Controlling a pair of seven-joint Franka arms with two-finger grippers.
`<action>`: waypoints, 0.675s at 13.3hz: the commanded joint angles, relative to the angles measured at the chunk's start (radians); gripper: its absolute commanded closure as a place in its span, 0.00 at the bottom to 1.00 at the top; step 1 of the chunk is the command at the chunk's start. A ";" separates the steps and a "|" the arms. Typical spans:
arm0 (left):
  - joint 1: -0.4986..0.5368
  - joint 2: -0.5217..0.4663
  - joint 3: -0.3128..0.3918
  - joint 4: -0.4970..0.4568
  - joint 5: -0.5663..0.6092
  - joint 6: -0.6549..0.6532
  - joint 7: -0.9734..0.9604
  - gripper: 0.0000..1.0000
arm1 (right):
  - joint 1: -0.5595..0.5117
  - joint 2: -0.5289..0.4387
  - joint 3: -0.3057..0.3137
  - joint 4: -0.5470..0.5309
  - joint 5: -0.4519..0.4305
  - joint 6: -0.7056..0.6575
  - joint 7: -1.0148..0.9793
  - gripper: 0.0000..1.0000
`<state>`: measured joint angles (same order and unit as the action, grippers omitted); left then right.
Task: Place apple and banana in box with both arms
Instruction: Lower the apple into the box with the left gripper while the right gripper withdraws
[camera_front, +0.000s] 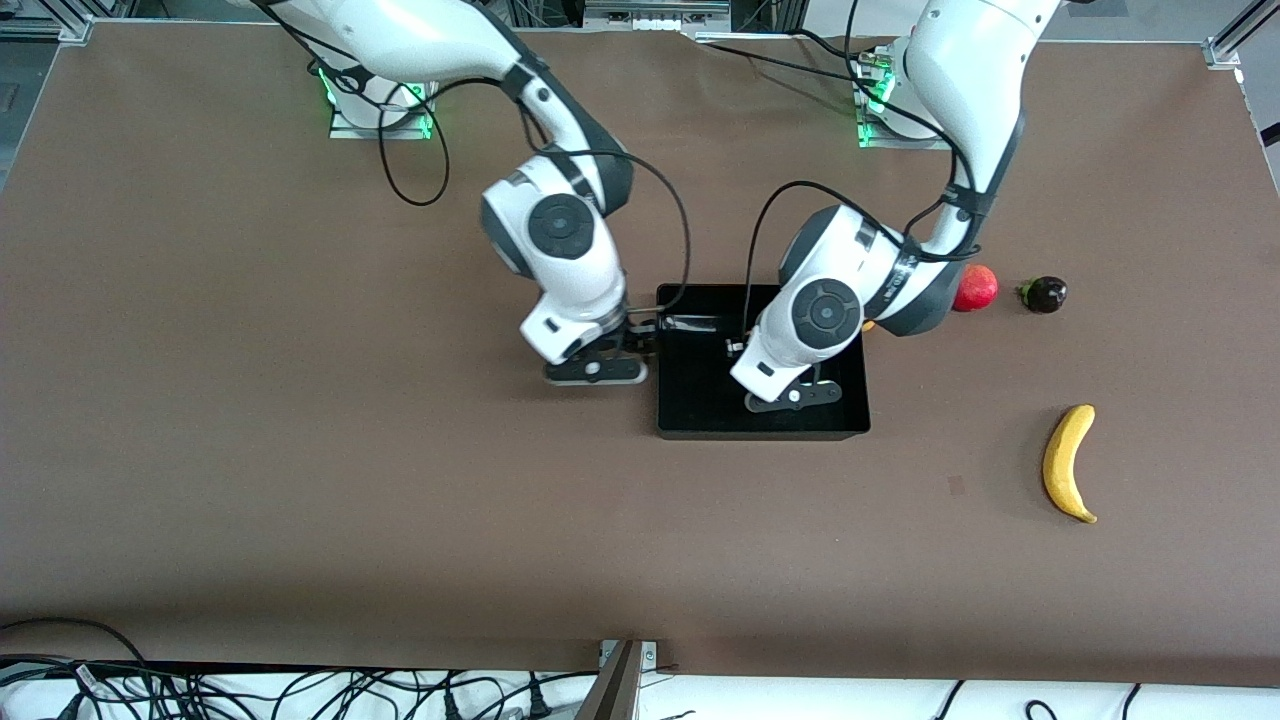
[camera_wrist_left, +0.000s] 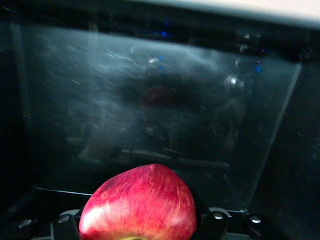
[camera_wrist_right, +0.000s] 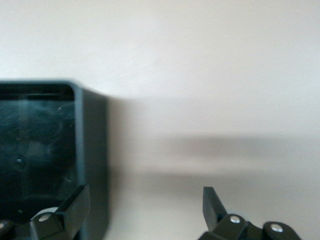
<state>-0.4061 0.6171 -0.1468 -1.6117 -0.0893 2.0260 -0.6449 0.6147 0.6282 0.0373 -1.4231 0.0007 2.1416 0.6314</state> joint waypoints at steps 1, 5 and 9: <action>-0.007 0.030 -0.043 0.004 -0.015 0.013 -0.018 1.00 | -0.082 -0.112 0.010 -0.023 0.025 -0.153 -0.122 0.00; -0.008 0.035 -0.089 -0.063 -0.003 0.068 -0.016 1.00 | -0.254 -0.191 -0.019 -0.019 0.024 -0.307 -0.370 0.00; -0.010 0.038 -0.091 -0.172 0.023 0.239 -0.016 1.00 | -0.412 -0.214 -0.054 0.009 0.024 -0.414 -0.666 0.00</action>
<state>-0.4160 0.6708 -0.2362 -1.7185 -0.0865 2.1906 -0.6573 0.2570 0.4298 -0.0179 -1.4237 0.0064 1.7812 0.0800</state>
